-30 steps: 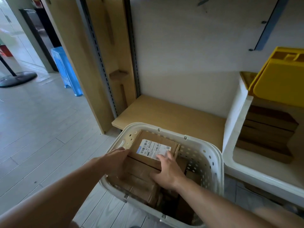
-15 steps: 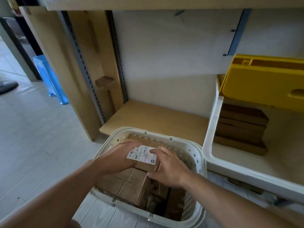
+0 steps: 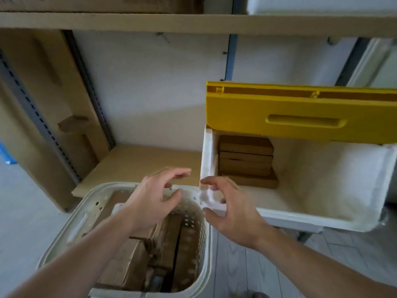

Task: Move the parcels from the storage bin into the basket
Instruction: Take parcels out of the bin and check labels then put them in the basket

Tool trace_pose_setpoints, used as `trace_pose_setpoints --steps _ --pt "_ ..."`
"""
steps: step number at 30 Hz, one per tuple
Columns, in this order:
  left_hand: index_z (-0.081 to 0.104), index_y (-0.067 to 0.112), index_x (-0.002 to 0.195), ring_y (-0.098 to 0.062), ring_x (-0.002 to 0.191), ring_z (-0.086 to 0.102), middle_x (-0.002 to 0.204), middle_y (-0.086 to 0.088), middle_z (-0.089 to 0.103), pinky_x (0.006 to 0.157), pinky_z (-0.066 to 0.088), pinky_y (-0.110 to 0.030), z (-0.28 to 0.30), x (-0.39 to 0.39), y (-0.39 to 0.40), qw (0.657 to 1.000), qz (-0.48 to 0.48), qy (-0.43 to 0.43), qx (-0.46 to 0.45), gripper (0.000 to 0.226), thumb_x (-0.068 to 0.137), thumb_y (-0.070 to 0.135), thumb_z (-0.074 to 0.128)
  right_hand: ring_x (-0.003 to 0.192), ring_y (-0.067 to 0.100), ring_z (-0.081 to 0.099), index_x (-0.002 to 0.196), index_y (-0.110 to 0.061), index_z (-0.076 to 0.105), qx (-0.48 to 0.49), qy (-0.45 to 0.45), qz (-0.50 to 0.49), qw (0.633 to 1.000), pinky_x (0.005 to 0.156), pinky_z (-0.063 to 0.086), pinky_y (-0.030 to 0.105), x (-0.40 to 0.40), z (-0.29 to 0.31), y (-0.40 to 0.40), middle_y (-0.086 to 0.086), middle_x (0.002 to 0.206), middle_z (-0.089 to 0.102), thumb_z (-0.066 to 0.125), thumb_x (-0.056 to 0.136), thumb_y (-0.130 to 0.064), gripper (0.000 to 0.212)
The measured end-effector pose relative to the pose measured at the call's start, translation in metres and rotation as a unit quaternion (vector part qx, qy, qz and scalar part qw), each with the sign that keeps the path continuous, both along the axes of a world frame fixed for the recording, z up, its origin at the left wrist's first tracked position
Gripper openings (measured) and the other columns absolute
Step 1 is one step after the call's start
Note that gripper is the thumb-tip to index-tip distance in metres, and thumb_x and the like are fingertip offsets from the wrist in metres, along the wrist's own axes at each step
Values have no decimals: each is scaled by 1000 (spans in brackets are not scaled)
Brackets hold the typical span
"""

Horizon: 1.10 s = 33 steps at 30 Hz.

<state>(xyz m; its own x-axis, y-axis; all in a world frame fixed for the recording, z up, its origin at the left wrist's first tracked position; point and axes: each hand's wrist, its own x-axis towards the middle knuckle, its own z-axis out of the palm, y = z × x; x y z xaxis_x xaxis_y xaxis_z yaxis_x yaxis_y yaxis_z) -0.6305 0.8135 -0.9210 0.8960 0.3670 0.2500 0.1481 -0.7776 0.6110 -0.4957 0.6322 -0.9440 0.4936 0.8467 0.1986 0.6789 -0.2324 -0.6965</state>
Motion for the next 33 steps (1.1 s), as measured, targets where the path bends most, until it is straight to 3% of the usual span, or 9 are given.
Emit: trace_pose_setpoints --steps 5,12,17,19,21,23,27,30,33 --pt "54 30 142 9 127 51 134 26 58 105 46 -19 7 42 -45 996 -53 -42 -55 50 96 11 63 125 -6 41 143 -39 43 32 -8 -68 997 96 40 12 29 9 -35 -26 140 42 73 87 -34 64" --pt "42 30 150 14 135 38 147 20 49 114 33 -17 -8 98 -77 992 -55 -36 -103 57 98 15 60 124 -3 45 138 -39 45 43 1 -152 987 99 40 18 74 14 -88 -21 133 48 76 86 -31 61" --pt "42 25 151 0 136 44 148 13 50 116 38 -36 -27 138 -72 988 16 -31 -149 56 98 20 59 121 4 50 137 -33 48 46 27 -197 979 101 44 25 107 1 -91 -14 130 53 77 85 -31 60" --pt "42 25 151 10 121 51 145 10 53 105 43 -22 -31 157 -70 984 49 -31 -169 57 97 20 59 121 6 51 138 -31 48 42 37 -206 977 102 45 27 121 -8 -82 -13 129 54 76 85 -30 60" --pt "42 25 151 21 90 55 136 9 56 76 42 -2 -36 177 -68 978 74 -23 -195 57 97 18 59 120 6 51 139 -31 47 34 54 -215 975 97 44 24 137 -16 -69 -14 127 53 75 85 -29 61" --pt "42 24 150 12 81 57 129 5 59 65 43 -6 -42 196 -66 970 101 -19 -218 57 96 15 58 117 8 55 137 -32 48 26 76 -222 972 90 45 21 154 -26 -56 -11 129 54 75 83 -30 61" --pt "48 18 144 -22 109 63 115 1 61 78 43 -27 -47 232 -60 962 163 -32 -217 52 94 10 58 108 16 62 136 -29 49 6 83 -249 965 79 48 25 188 -40 -30 -1 133 55 73 81 -33 59" --pt "50 13 143 -31 128 54 135 -11 61 93 41 -30 -48 259 -55 962 192 -28 -194 50 93 10 57 122 21 56 144 -27 44 0 85 -271 959 85 41 25 210 -45 -13 1 142 47 72 85 -30 66" --pt "55 6 138 -36 132 52 140 -18 59 103 42 -36 -51 283 -49 959 209 -11 -192 42 96 12 56 139 24 42 153 -28 34 -1 88 -275 957 91 39 26 228 -51 5 2 155 35 72 85 -31 78"
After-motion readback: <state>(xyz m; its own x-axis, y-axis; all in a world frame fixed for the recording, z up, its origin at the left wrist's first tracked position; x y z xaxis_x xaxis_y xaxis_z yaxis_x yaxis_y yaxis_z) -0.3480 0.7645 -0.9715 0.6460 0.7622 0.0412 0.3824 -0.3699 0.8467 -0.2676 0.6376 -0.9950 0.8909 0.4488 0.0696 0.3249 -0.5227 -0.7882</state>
